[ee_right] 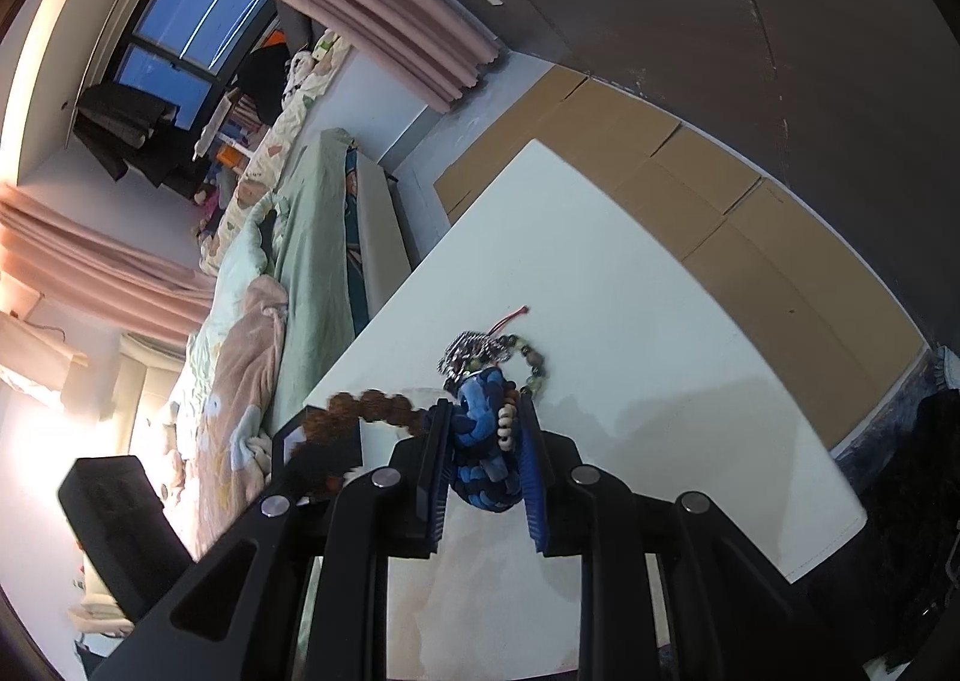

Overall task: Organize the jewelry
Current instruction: 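Close the left gripper on the brown beads while the right gripper lifts the bracelet, then carry the brown bracelet into the black box and open both grippers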

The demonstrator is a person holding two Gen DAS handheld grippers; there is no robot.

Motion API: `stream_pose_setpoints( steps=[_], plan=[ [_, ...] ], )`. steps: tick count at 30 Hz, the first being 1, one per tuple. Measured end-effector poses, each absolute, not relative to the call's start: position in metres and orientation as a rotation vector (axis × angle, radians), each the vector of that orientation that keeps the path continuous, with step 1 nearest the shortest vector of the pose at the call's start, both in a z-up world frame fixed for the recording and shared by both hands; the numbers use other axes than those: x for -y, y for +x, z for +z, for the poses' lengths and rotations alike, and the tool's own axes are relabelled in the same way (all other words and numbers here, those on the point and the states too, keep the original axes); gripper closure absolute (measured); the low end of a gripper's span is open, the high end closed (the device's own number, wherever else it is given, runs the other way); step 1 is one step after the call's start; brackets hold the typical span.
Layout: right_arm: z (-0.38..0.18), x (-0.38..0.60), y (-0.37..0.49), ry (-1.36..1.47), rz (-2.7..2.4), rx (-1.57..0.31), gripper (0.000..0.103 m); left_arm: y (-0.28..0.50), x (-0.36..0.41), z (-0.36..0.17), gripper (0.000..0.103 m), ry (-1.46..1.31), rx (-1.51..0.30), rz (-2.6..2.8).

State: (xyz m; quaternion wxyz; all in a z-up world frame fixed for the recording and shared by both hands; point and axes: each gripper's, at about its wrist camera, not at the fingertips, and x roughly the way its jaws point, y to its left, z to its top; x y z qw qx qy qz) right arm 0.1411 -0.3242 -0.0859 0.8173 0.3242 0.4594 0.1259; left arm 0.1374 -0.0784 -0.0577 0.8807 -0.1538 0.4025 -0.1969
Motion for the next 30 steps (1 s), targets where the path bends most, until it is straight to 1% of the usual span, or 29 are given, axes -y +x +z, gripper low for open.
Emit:
stream_pose_setpoints(
  steps=[12,20,26,30],
  plan=[
    [-0.078,0.268,0.136,0.635,0.386,-0.955,0.081,0.111,0.013,-0.023,0.083,-0.379,-0.731,-0.327],
    [-0.071,0.223,0.132,0.583,0.474,-0.952,0.082,0.1,-0.034,-0.023,0.083,-0.403,-0.708,-0.249],
    [-0.069,0.178,0.144,0.55,0.503,-0.993,0.081,0.095,-0.067,-0.022,0.083,-0.433,-0.691,-0.199],
    [-0.058,0.142,0.149,0.431,0.493,-0.989,0.081,0.095,-0.085,-0.024,0.083,-0.46,-0.685,-0.168]
  ],
)
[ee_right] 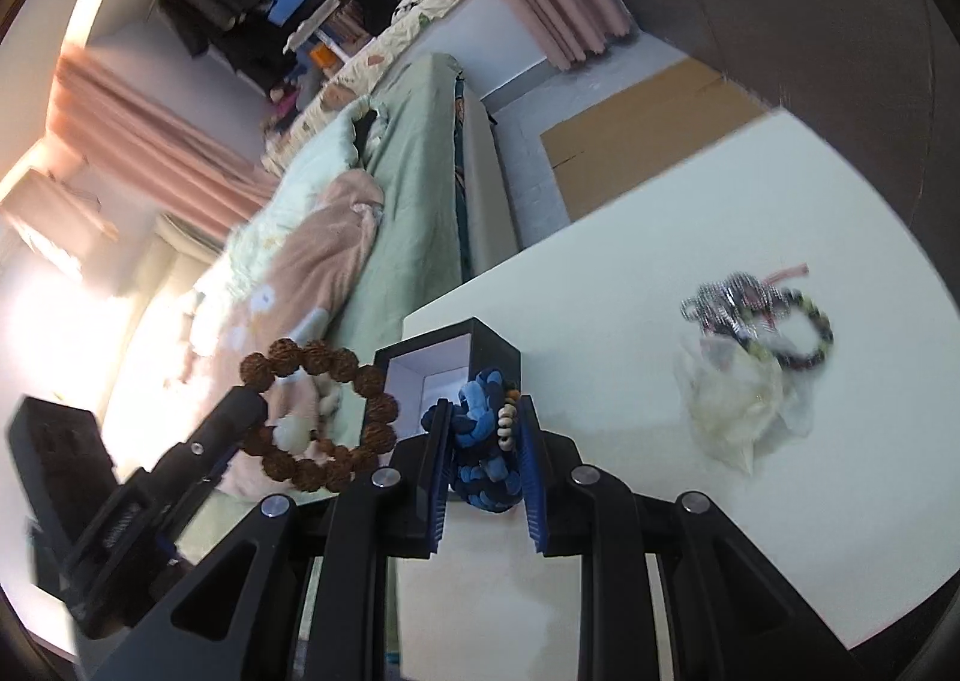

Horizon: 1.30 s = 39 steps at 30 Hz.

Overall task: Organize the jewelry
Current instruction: 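Carry the brown bracelet into the black box and open both grippers, then move both grippers back to the remaining jewelry pile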

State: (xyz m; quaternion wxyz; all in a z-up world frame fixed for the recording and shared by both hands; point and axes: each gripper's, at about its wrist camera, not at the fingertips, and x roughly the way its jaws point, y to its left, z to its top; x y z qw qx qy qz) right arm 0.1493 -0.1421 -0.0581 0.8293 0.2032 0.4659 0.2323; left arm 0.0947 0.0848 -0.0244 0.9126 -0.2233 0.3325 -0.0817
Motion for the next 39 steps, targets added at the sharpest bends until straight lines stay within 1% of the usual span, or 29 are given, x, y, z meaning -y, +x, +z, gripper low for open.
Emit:
stream_pose_setpoints(
  steps=[4,6,7,8,9,15,17,19,21,22,27,34,36,37,39],
  plan=[
    [-0.061,0.113,0.16,0.404,0.535,-0.993,0.081,0.097,-0.099,-0.034,0.083,-0.476,-0.704,-0.128],
    [-0.065,0.105,0.163,0.427,0.569,-0.977,0.079,0.1,-0.104,-0.039,0.083,-0.495,-0.719,-0.118],
    [-0.07,0.102,0.166,0.446,0.592,-0.972,0.059,0.1,-0.106,-0.04,0.083,-0.495,-0.724,-0.108],
    [-0.075,0.1,0.167,0.46,0.597,-0.975,0.027,0.1,-0.108,-0.042,0.083,-0.493,-0.727,-0.097],
    [-0.08,0.102,0.167,0.48,0.592,-0.975,0.022,0.101,-0.11,-0.043,0.083,-0.498,-0.73,-0.093],
    [-0.086,0.124,0.166,0.514,0.558,-0.995,0.021,0.108,-0.112,-0.048,0.083,-0.515,-0.743,-0.084],
    [-0.085,0.133,0.165,0.509,0.526,-0.995,0.016,0.114,-0.11,-0.049,0.083,-0.522,-0.742,-0.095],
    [-0.084,0.147,0.163,0.519,0.497,-0.992,0.015,0.115,-0.106,-0.049,0.081,-0.533,-0.731,-0.11],
    [-0.082,0.161,0.162,0.537,0.48,-0.991,0.015,0.116,-0.102,-0.047,0.054,-0.541,-0.716,-0.123],
    [-0.081,0.168,0.163,0.543,0.474,-0.986,0.015,0.115,-0.1,-0.046,0.035,-0.533,-0.7,-0.104],
    [-0.072,0.194,0.162,0.576,0.444,-0.967,0.014,0.115,-0.091,-0.046,0.034,-0.506,-0.699,-0.082],
    [-0.068,0.232,0.162,0.549,0.365,-1.012,0.014,0.117,-0.071,-0.052,0.032,-0.45,-0.734,-0.083],
    [-0.069,0.244,0.161,0.556,0.346,-1.017,0.012,0.118,-0.062,-0.053,0.032,-0.431,-0.741,-0.091],
    [-0.07,0.248,0.161,0.555,0.336,-1.018,0.009,0.119,-0.057,-0.054,0.032,-0.424,-0.746,-0.098],
    [-0.071,0.256,0.163,0.547,0.309,-1.022,0.009,0.121,-0.048,-0.055,0.032,-0.407,-0.754,-0.111]
  ],
)
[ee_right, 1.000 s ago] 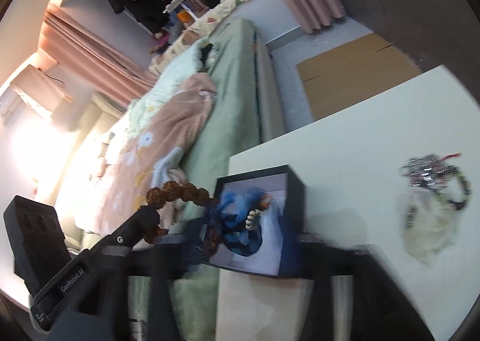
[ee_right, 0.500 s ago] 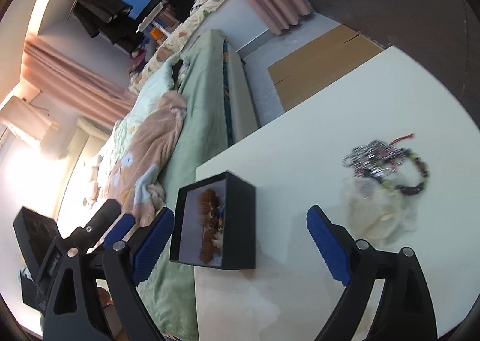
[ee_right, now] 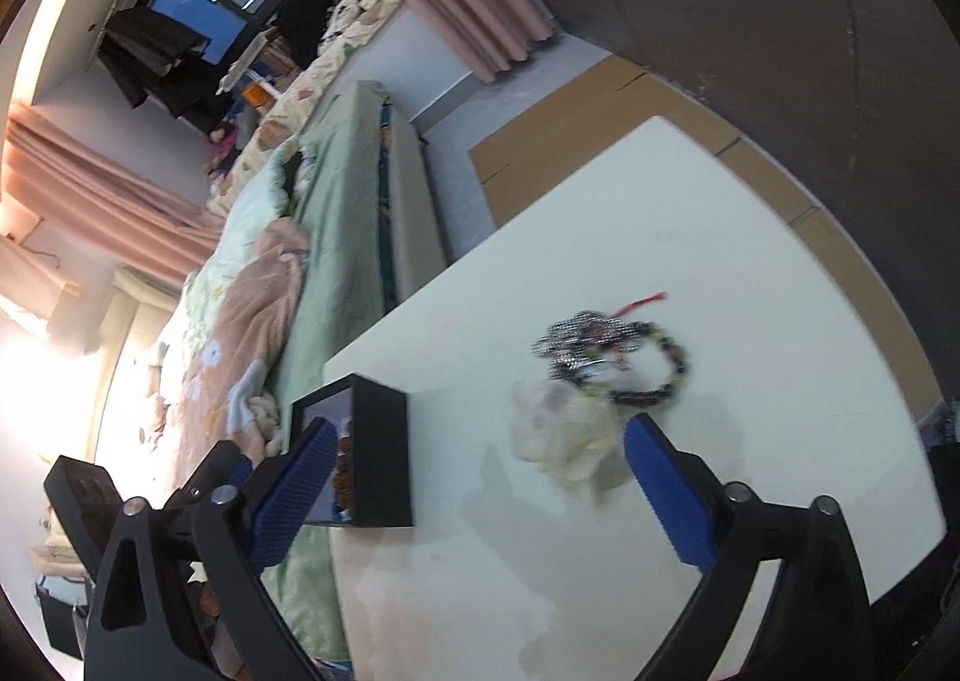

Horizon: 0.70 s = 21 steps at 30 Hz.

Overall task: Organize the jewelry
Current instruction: 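Move both grippers back to the remaining jewelry pile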

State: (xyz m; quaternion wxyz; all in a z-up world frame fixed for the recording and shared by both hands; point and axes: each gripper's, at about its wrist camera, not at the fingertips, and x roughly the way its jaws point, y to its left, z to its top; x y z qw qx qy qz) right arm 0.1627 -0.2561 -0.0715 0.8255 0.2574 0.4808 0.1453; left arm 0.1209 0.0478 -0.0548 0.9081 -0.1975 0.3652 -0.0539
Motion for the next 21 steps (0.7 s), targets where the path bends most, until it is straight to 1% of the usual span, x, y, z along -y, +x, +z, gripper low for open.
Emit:
stream_pose_setpoints(
  steps=[7,10,12,14,18,20,21],
  plan=[
    [-0.084,0.279,0.17,0.578,0.266,-1.057,0.008,0.135,-0.008,-0.057,0.032,-0.347,-0.801,-0.171],
    [-0.089,0.286,0.172,0.614,0.261,-1.07,0.01,0.143,0.012,-0.061,0.032,-0.331,-0.837,-0.212],
    [-0.091,0.291,0.171,0.626,0.256,-1.074,0.012,0.148,0.025,-0.065,0.032,-0.317,-0.861,-0.228],
    [-0.092,0.295,0.17,0.636,0.256,-1.081,0.018,0.154,0.037,-0.072,0.032,-0.319,-0.897,-0.253],
    [-0.096,0.305,0.171,0.667,0.23,-1.092,0.025,0.167,0.057,-0.087,0.032,-0.309,-0.95,-0.269],
    [-0.099,0.309,0.171,0.675,0.211,-1.098,0.032,0.172,0.067,-0.095,0.034,-0.307,-0.968,-0.295],
    [-0.102,0.31,0.172,0.68,0.201,-1.105,0.033,0.173,0.071,-0.098,0.034,-0.309,-0.97,-0.304]
  ],
)
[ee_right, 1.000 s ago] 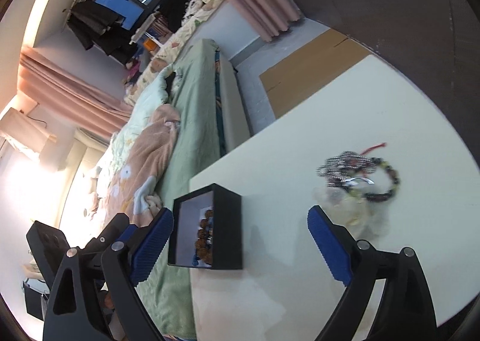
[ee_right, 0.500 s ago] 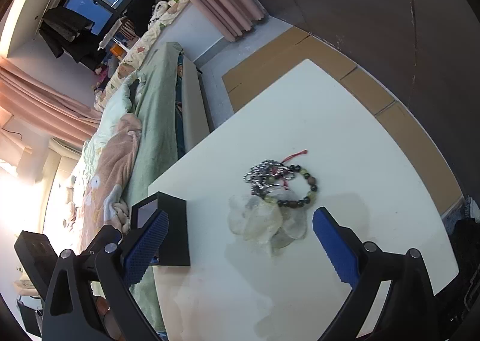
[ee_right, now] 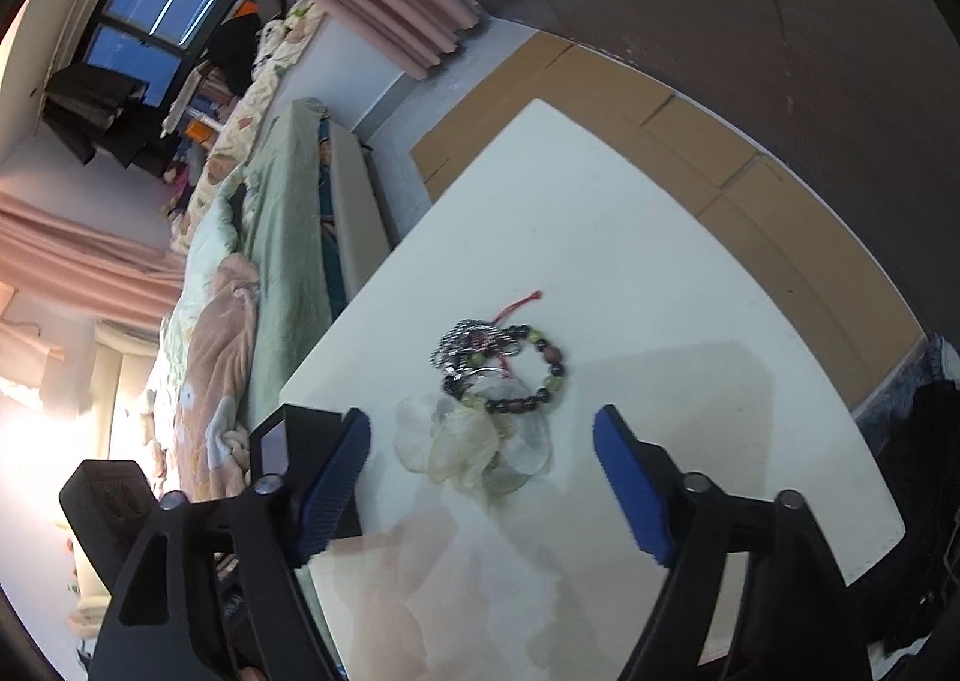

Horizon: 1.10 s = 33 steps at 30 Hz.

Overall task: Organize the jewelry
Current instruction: 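Move both grippers back to the remaining jewelry pile, then grasp the white organza pouch with the left gripper while the right grasps the green-black bead bracelet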

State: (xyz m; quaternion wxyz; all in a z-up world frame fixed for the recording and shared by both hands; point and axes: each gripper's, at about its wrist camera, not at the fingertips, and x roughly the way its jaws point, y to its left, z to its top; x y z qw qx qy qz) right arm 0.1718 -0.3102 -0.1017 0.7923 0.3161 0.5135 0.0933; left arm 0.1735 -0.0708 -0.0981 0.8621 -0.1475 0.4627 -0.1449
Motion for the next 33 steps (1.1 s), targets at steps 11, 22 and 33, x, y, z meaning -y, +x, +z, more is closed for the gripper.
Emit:
stream_pose_setpoints(
  steps=[11,22,33],
  plan=[
    [-0.118,0.311,0.185,0.695,0.171,-1.143,0.045,0.196,0.092,-0.14,0.098,-0.348,-1.064,-0.321],
    [-0.139,0.292,0.204,0.631,0.135,-1.198,0.061,0.181,0.063,-0.097,0.101,-0.385,-0.945,-0.329],
    [-0.139,0.255,0.219,0.294,0.015,-1.17,0.069,0.176,0.029,-0.08,0.101,-0.423,-0.894,-0.289]
  ],
)
